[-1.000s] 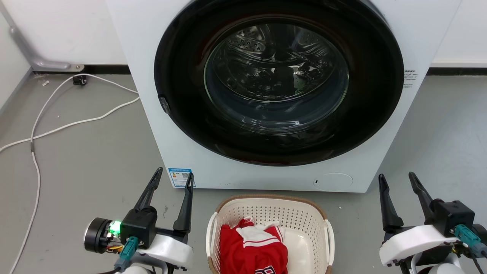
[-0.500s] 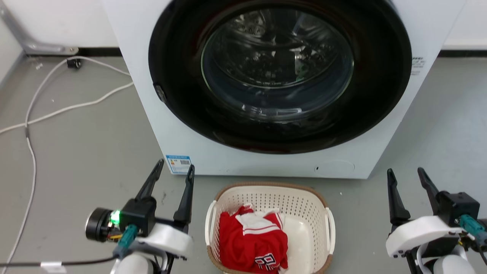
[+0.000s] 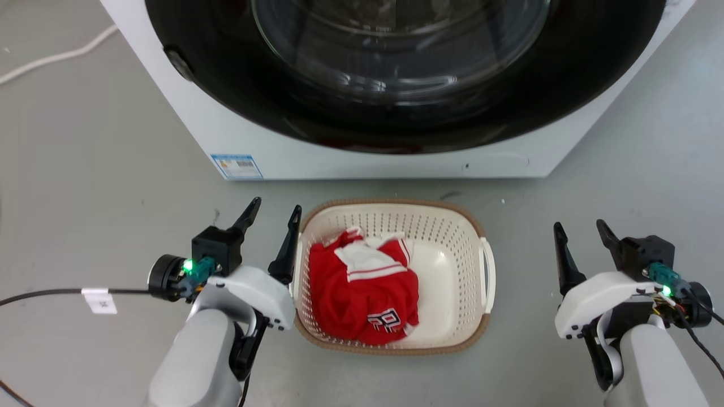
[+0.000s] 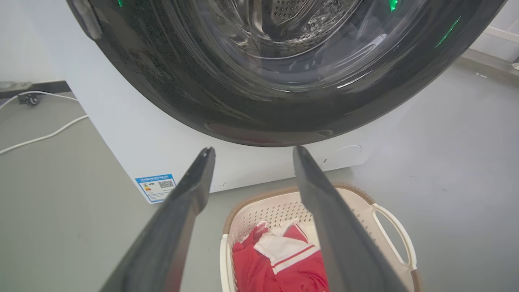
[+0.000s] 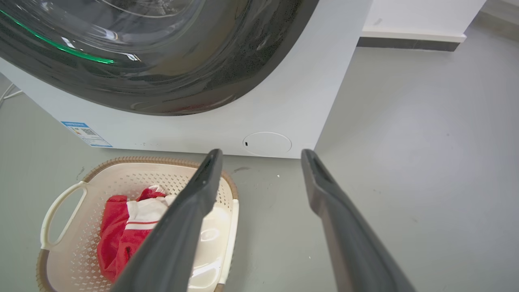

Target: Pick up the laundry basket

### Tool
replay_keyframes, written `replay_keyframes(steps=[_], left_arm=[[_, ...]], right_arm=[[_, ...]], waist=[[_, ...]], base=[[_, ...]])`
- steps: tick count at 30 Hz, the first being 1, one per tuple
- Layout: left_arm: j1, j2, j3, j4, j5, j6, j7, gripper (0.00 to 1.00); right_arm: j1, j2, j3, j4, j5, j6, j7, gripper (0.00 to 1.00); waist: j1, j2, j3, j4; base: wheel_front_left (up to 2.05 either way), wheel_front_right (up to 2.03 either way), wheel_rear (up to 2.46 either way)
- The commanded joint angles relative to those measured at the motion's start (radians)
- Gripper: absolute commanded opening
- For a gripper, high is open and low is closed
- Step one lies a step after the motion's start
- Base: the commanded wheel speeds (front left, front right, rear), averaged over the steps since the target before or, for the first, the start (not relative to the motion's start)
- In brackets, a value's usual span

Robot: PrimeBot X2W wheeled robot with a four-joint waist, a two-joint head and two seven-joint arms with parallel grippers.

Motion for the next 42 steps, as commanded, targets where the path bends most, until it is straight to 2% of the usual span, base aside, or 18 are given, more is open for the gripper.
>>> replay_keyframes(steps=[1, 14, 27, 33, 42], left_arm=[[-0.042, 0.0, -0.011, 0.043, -0.027, -0.004, -0.003, 1.0], [-0.259, 0.044, -0.224, 0.384, -0.255, -0.005, 0.013, 1.0], [-0.411, 0.088, -0.391, 0.524, -0.488, -0.005, 0.117, 1.0], [-0.458, 0.115, -0.459, 0.538, -0.584, -0.005, 0.199, 1.0], [-0.519, 0.151, -0.553, 0.534, -0.671, -0.005, 0.285, 1.0]], right_arm=[[-0.039, 0.001, 0.0, 0.043, 0.009, 0.0, -0.008, 1.0], [-0.26, 0.001, 0.087, 0.416, 0.071, 0.0, -0.018, 1.0], [-0.475, 0.001, 0.191, 0.699, 0.191, 0.0, 0.018, 1.0], [-0.552, 0.001, 0.259, 0.76, 0.245, 0.0, 0.095, 1.0], [-0.609, 0.001, 0.36, 0.77, 0.349, 0.0, 0.18, 1.0]], waist=[[-0.0001, 0.0, 0.071, -0.015], [-0.0001, 0.0, 0.255, -0.03], [-0.0001, 0.0, 0.385, -0.036], [-0.0001, 0.0, 0.436, -0.032], [-0.0001, 0.0, 0.513, -0.035]], base=[[0.0, 0.0, 0.0], [0.0, 0.0, 0.0], [0.0, 0.0, 0.0], [0.0, 0.0, 0.0], [0.0, 0.0, 0.0]])
